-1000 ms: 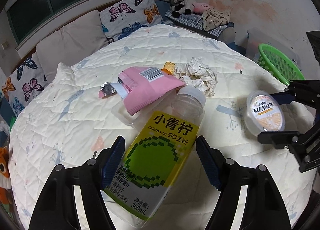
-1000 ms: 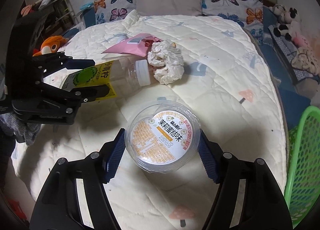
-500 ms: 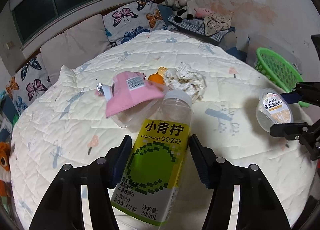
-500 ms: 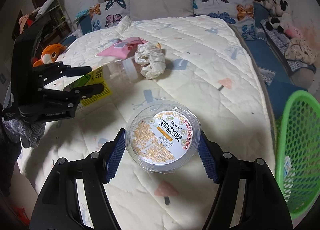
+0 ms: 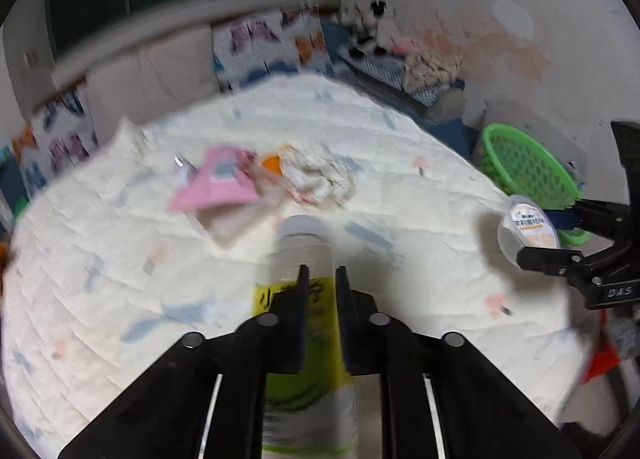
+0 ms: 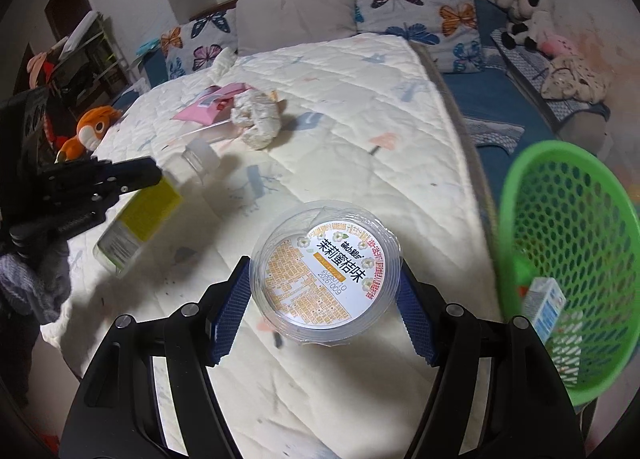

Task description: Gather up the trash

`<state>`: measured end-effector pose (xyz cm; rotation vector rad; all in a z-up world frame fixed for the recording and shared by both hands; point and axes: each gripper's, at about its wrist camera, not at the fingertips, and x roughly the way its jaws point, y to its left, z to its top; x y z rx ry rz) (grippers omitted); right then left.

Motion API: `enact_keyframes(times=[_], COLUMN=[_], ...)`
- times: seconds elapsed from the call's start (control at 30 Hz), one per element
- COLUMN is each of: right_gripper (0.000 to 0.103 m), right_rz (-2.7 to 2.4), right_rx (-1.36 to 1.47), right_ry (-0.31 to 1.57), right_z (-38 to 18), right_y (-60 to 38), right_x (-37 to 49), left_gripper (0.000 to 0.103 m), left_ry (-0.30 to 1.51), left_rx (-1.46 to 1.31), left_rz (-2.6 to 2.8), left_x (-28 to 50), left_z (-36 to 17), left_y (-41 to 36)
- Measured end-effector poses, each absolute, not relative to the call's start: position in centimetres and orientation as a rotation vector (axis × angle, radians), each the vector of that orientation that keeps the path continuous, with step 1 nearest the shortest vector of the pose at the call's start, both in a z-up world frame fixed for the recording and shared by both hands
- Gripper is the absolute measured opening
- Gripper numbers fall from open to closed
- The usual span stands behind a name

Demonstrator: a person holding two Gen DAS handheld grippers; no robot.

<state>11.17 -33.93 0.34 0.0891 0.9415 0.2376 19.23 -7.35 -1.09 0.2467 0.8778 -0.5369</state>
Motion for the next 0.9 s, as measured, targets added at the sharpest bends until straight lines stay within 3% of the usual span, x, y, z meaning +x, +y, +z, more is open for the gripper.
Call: enact_keyframes(times=[0.23, 0.27, 0.33, 0.47, 0.73, 0.9], right_gripper=[0.069, 0.069, 0.069, 0.069, 0.069, 0.069], right_rz=[0.219, 0.218, 0.216, 0.212, 0.204, 0.191], right_rx=[0.108, 0.111, 0.123, 0.135, 0.139, 0.137], right_ry=[0.921, 0.919, 0.916, 0.913, 0.908, 0.908], right_z=[0.8, 0.8, 0.8, 0.8, 0.9, 1.0], right_y=[-35.7, -36.0, -36.3, -36.7, -37.1, -37.5], right_x=[9.6, 9.6, 9.5, 9.4, 9.6, 9.8], left_gripper=[0.015, 0.019, 0.051, 0.054, 0.071, 0.071], left_ry=[0.9, 0.903, 0.889, 0.875, 0.91, 0.959], left_rx=[0.246, 0.246, 0.26, 0.27, 0.274, 0.252], left_rz=[-0.496, -0.493, -0.463, -0.461, -0.419, -0.402], left_x=[18.8, 18.8, 18.7, 18.6, 19.8, 20.7], left_z=[-1.8, -1.8, -1.6, -1.2, -2.1, -3.1], left_y=[-7.7, -7.8, -8.0, -8.2, -8.1, -8.1])
